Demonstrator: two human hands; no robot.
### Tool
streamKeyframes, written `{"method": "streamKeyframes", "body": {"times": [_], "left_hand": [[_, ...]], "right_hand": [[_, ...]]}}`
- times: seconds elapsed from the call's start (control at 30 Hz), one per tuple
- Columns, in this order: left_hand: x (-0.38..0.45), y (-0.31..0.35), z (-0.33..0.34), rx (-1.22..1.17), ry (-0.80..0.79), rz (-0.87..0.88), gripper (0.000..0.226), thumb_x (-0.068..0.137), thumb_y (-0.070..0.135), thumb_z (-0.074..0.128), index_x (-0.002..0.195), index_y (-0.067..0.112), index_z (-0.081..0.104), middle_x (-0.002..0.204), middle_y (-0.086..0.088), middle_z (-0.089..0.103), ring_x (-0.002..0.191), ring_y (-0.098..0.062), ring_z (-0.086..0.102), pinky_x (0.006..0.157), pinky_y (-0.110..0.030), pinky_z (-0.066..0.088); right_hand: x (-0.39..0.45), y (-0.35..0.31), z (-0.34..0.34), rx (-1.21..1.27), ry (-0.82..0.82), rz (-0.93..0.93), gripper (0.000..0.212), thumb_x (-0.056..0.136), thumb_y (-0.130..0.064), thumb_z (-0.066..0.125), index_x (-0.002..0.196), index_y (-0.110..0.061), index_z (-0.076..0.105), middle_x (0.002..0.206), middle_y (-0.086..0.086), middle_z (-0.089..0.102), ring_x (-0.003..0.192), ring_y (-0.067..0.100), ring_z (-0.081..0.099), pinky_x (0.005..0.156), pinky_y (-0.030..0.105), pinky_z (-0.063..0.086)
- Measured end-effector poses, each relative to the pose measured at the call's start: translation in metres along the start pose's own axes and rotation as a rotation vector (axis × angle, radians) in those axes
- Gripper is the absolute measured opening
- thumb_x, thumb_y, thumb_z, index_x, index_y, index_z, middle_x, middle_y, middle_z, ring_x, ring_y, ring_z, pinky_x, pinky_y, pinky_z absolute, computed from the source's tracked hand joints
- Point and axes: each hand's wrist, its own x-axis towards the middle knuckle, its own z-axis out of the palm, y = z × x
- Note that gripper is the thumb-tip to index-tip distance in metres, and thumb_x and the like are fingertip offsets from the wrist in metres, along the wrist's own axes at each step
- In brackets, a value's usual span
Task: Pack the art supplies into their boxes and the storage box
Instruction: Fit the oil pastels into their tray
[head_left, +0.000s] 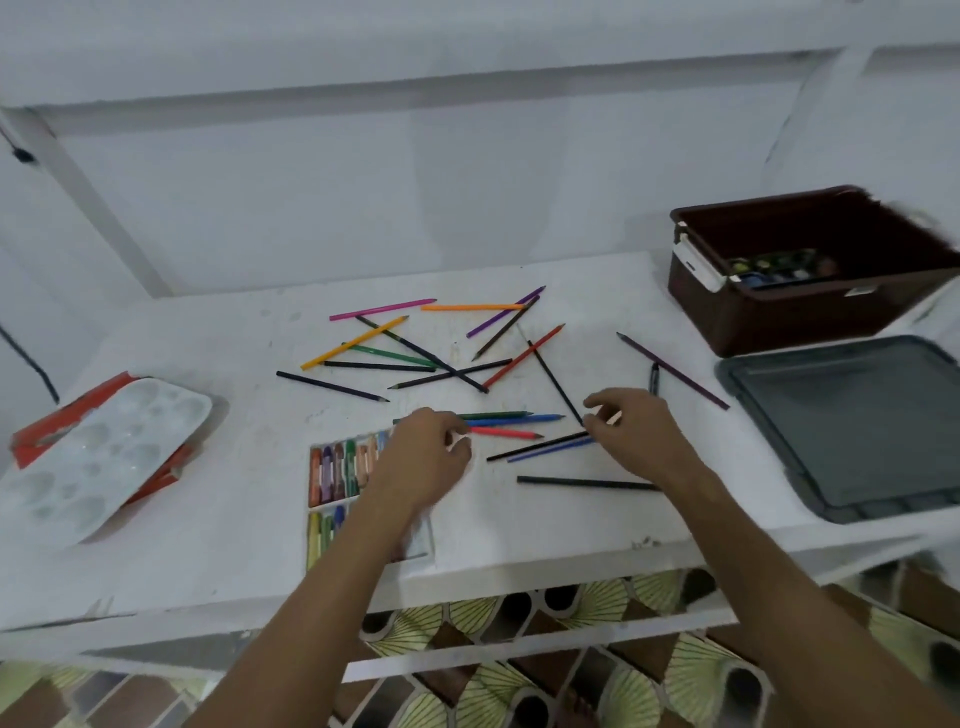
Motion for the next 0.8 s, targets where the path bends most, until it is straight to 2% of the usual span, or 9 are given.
{"method": "streamKeyframes", "body": {"times": [0.07, 0.2, 0.27, 0.33, 0.37, 0.5, 0.6, 0.67, 0.8], "left_hand": [[0.013, 0.006, 0.007, 0.041, 0.036, 0.036, 0.028, 0.090, 0.023, 0.059, 0.115, 0.017, 0.067, 0.098, -0.005, 0.053, 0.089, -0.017, 0.051, 0.074, -0.022, 0.035], [0.040, 0.009, 0.016, 0.117, 0.001, 0.028, 0.041, 0.087, 0.029, 0.064, 0.127, 0.020, 0.058, 0.125, -0.009, 0.047, 0.117, -0.027, 0.044, 0.094, -0.033, 0.041], [0.049, 0.010, 0.020, 0.150, -0.114, 0.032, 0.049, 0.084, 0.038, 0.066, 0.129, 0.024, 0.056, 0.126, -0.008, 0.046, 0.117, -0.026, 0.046, 0.099, -0.039, 0.043], [0.054, 0.011, 0.023, 0.186, -0.195, 0.053, 0.049, 0.081, 0.043, 0.067, 0.127, 0.027, 0.058, 0.122, -0.004, 0.048, 0.113, -0.023, 0.049, 0.096, -0.040, 0.046], [0.055, 0.011, 0.025, 0.199, -0.200, 0.076, 0.046, 0.080, 0.043, 0.068, 0.124, 0.029, 0.060, 0.118, -0.003, 0.050, 0.110, -0.022, 0.051, 0.093, -0.039, 0.047], [0.059, 0.010, 0.028, 0.168, -0.164, 0.175, 0.026, 0.085, 0.028, 0.067, 0.111, 0.028, 0.069, 0.094, 0.004, 0.060, 0.095, -0.016, 0.058, 0.075, -0.023, 0.041], [0.062, 0.013, 0.025, 0.161, -0.168, 0.187, 0.024, 0.087, 0.022, 0.066, 0.111, 0.025, 0.070, 0.092, 0.004, 0.060, 0.082, -0.011, 0.055, 0.072, -0.021, 0.039], [0.063, 0.014, 0.023, 0.150, -0.163, 0.205, 0.024, 0.088, 0.018, 0.065, 0.111, 0.023, 0.070, 0.091, 0.003, 0.059, 0.076, -0.010, 0.055, 0.069, -0.021, 0.040], [0.066, 0.012, 0.021, 0.156, -0.104, 0.234, 0.023, 0.089, 0.010, 0.060, 0.108, 0.016, 0.072, 0.090, -0.002, 0.066, 0.081, -0.017, 0.060, 0.070, -0.025, 0.047]], "right_hand": [[0.008, 0.017, -0.013, -0.041, 0.085, 0.053, 0.025, 0.088, -0.019, 0.062, 0.112, -0.011, 0.066, 0.097, 0.004, 0.064, 0.080, 0.010, 0.057, 0.065, 0.007, 0.034], [0.020, 0.041, -0.032, -0.110, 0.190, 0.134, 0.032, 0.088, -0.014, 0.062, 0.118, -0.002, 0.062, 0.110, 0.016, 0.063, 0.081, 0.014, 0.052, 0.075, 0.018, 0.037], [0.024, 0.048, -0.035, -0.106, 0.186, 0.201, 0.040, 0.088, -0.016, 0.063, 0.124, 0.000, 0.057, 0.122, 0.020, 0.058, 0.087, 0.020, 0.057, 0.080, 0.023, 0.043], [0.026, 0.053, -0.035, -0.106, 0.156, 0.247, 0.045, 0.089, -0.018, 0.063, 0.128, 0.002, 0.053, 0.127, 0.021, 0.055, 0.106, 0.029, 0.058, 0.092, 0.030, 0.043], [0.027, 0.054, -0.035, -0.115, 0.145, 0.251, 0.044, 0.090, -0.019, 0.062, 0.127, 0.003, 0.053, 0.125, 0.021, 0.056, 0.110, 0.030, 0.057, 0.093, 0.029, 0.042], [0.031, 0.054, -0.033, -0.115, 0.134, 0.233, 0.026, 0.089, -0.014, 0.060, 0.102, 0.008, 0.063, 0.096, 0.018, 0.064, 0.089, 0.029, 0.061, 0.072, 0.026, 0.044], [0.037, 0.053, -0.031, -0.093, 0.119, 0.239, 0.018, 0.086, -0.012, 0.059, 0.081, 0.005, 0.063, 0.072, 0.011, 0.058, 0.062, 0.019, 0.053, 0.048, 0.019, 0.035], [0.042, 0.050, -0.031, -0.071, 0.126, 0.263, 0.020, 0.088, -0.016, 0.057, 0.075, 0.000, 0.058, 0.067, 0.007, 0.053, 0.054, 0.012, 0.045, 0.044, 0.020, 0.031], [0.050, 0.049, -0.032, -0.100, 0.124, 0.274, 0.017, 0.087, -0.013, 0.058, 0.074, -0.003, 0.055, 0.065, 0.004, 0.052, 0.053, 0.008, 0.045, 0.044, 0.018, 0.029]]}}
